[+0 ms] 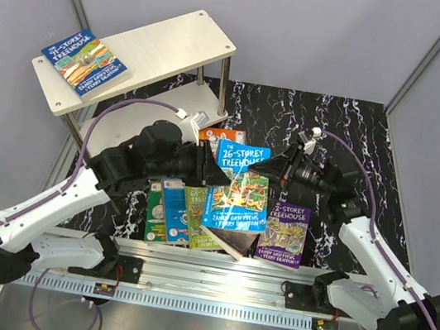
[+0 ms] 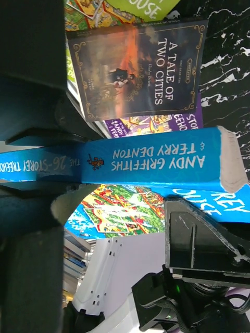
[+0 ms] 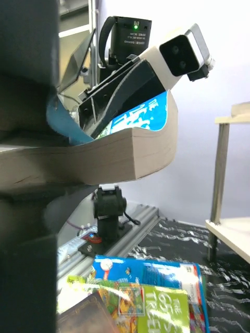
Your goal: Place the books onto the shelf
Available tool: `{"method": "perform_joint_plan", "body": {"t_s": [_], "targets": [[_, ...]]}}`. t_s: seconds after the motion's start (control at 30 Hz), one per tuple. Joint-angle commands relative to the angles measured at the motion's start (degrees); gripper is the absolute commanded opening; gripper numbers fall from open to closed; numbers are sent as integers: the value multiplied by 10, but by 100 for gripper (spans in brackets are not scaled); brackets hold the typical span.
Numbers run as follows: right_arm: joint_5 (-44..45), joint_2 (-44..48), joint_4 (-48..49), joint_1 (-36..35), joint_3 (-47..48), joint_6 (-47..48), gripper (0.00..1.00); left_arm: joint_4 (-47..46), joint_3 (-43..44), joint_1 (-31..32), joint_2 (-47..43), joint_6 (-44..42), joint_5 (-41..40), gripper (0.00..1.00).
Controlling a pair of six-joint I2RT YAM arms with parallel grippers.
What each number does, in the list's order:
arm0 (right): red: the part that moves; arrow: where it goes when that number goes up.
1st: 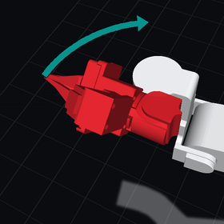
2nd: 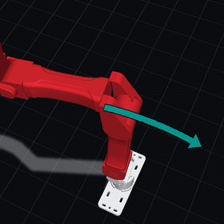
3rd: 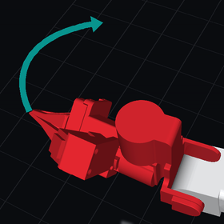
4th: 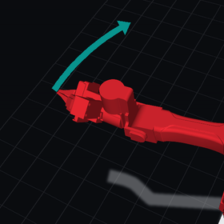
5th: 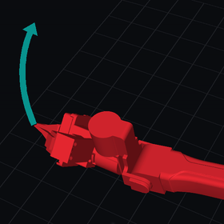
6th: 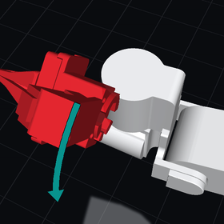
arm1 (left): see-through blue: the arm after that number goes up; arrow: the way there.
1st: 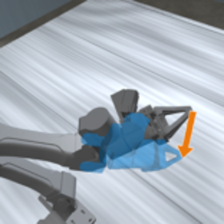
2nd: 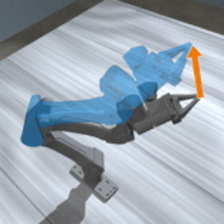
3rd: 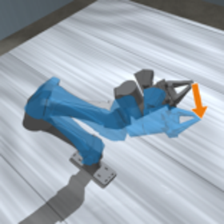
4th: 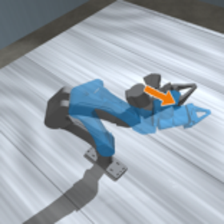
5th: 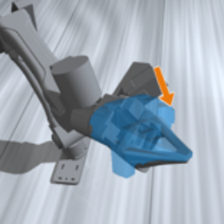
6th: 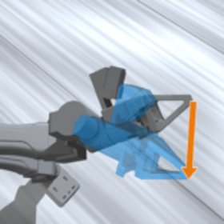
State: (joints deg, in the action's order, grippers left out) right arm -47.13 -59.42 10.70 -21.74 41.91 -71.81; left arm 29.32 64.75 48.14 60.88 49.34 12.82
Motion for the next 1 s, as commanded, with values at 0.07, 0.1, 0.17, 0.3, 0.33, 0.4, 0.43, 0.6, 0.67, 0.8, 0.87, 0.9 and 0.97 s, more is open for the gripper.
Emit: {"method": "perform_joint_plan", "body": {"t_s": [0.07, 0.1, 0.17, 0.3, 0.33, 0.4, 0.43, 0.6, 0.67, 0.8, 0.87, 0.9, 0.97], "targets": [[-12, 43, -25, -3, 29, -25, 99, 117, 160, 13, -2, -53, -93, 0], [-11, 50, -45, -4, 36, -3, 100, 142, 192, 8, 5, -71, -110, 0], [-11, 55, -96, -3, 55, 19, 100, 213, 306, -19, 21, -102, -147, 0], [-23, 81, -114, -4, 45, 15, 100, 299, 517, -122, 105, -148, -128, 0], [-28, 87, -104, -4, 21, 5, 100, 339, 561, -148, 127, -156, -97, 0], [-38, 110, -54, -4, -8, -34, 100, 375, 695, -228, 164, -176, -70, 0], [-41, 120, -44, -4, -34, -45, 100, 400, 735, -254, 194, -179, -46, 0], [-39, 198, -54, -4, -86, -68, 100, 319, 708, -453, 186, -147, 83, 0], [-44, 216, -66, -4, -95, -71, 100, 283, 670, -527, 178, -126, 112, 0], [-52, 262, -101, -4, -110, -64, 100, 253, 700, -636, 223, -94, 213, 0], [-52, 274, -128, -4, -114, -61, 100, 250, 736, -683, 261, -82, 241, 0], [-53, 285, -128, -4, -121, -65, 100, 249, 746, -697, 271, -76, 254, 0], [-57, 288, -124, -4, -126, -69, 100, 239, 735, -733, 281, -54, 285, 0]]}}
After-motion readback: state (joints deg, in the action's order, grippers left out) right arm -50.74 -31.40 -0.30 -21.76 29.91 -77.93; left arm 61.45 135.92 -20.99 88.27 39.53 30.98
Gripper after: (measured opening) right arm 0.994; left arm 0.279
